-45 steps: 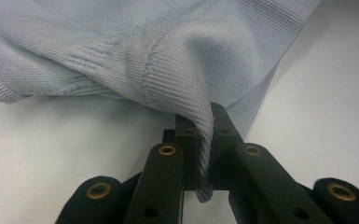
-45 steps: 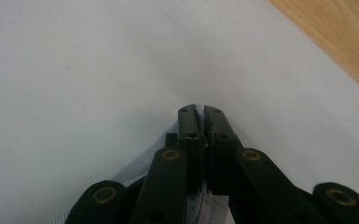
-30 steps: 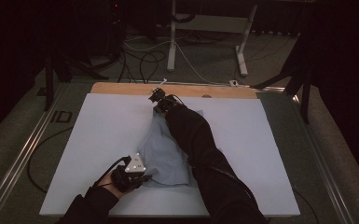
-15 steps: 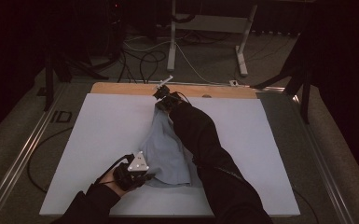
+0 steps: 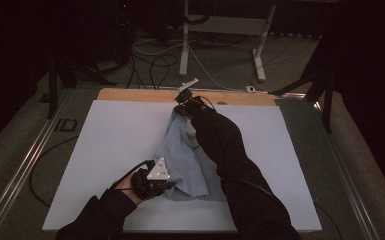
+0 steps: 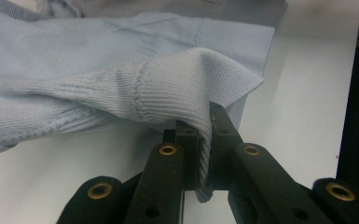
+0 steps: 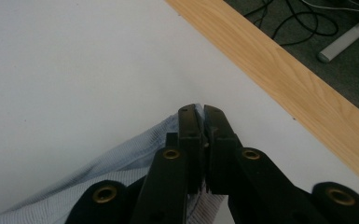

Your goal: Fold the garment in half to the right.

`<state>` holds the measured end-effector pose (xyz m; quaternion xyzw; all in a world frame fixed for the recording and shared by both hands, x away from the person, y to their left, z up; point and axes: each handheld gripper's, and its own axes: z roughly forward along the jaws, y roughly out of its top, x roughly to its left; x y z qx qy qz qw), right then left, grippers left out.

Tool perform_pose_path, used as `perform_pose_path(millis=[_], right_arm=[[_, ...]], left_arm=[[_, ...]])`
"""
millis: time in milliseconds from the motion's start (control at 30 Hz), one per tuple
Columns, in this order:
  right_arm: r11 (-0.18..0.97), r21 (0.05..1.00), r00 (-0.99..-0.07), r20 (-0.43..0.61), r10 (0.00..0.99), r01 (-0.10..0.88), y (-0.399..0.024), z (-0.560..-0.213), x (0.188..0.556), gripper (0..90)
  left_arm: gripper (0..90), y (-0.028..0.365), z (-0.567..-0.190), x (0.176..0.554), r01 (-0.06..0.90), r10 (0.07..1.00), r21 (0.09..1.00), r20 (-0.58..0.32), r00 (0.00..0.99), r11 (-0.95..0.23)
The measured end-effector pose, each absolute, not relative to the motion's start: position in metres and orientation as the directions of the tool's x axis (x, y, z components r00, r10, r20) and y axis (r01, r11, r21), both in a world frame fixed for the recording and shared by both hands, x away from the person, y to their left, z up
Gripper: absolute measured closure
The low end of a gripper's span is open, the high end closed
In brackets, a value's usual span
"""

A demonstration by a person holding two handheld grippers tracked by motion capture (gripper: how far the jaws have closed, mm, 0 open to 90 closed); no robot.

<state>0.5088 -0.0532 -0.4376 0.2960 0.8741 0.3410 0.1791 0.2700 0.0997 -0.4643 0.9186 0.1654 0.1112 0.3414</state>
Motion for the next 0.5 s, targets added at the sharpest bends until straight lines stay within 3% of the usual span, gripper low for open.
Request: perform_pose_path(millis=[500], right_arm=[[0.563,0.732,-0.739,-0.122,0.663,0.384,-0.088,-0.426,0.505,87.2]], left_arm=[[87.3,0.075,-0.456,0.278,0.164,0.295,0.652,0.096,0.951,-0.740]])
